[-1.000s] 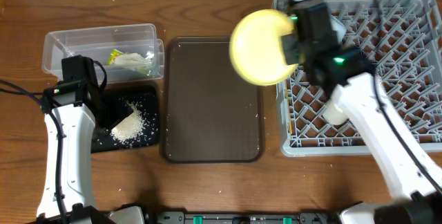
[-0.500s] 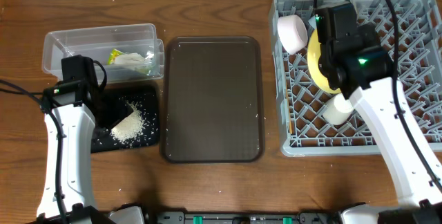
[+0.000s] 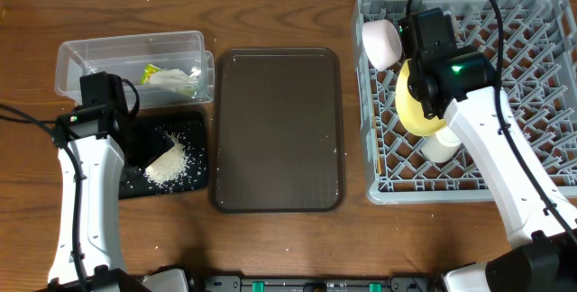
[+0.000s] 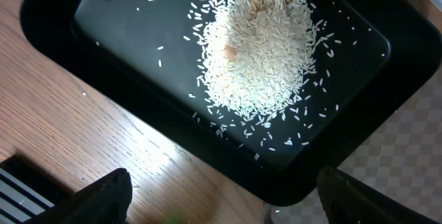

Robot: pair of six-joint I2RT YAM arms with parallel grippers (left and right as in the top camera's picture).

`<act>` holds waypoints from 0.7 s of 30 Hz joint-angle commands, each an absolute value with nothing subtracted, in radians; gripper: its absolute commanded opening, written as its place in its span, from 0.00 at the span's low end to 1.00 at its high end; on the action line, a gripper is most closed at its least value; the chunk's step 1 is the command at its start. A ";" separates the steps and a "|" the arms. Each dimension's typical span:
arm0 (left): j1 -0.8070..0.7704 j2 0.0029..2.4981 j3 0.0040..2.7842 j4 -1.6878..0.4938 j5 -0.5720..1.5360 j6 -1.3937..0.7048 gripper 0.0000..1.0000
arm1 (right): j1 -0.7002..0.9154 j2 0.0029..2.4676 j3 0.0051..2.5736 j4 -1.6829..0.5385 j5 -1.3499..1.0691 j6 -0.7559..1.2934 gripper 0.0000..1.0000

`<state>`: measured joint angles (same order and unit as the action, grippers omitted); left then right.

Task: Sort waste into correct bins and load items into the dishwasher rack
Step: 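Stand the yellow plate upright in the rack slots and release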

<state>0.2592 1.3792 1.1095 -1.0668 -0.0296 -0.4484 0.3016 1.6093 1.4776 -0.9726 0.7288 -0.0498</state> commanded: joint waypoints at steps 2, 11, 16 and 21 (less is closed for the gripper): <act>0.263 1.372 1.117 -1.069 -0.034 -0.451 0.88 | 0.295 1.608 1.475 -0.973 0.593 0.064 0.01; 0.263 1.372 1.117 -1.069 -0.034 -0.451 0.88 | 0.295 1.608 1.475 -0.921 0.334 0.113 0.18; 0.263 1.372 1.117 -1.073 -0.034 -0.451 0.88 | 0.295 1.608 1.475 -0.910 0.324 0.165 0.38; 0.263 1.372 1.117 -1.073 -0.034 -0.450 0.89 | 0.287 1.583 1.475 -0.918 0.261 0.258 0.44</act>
<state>0.2592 1.3792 1.1095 -1.0691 -0.0296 -0.4484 0.3012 1.6093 1.4776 -0.9188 0.3256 0.1833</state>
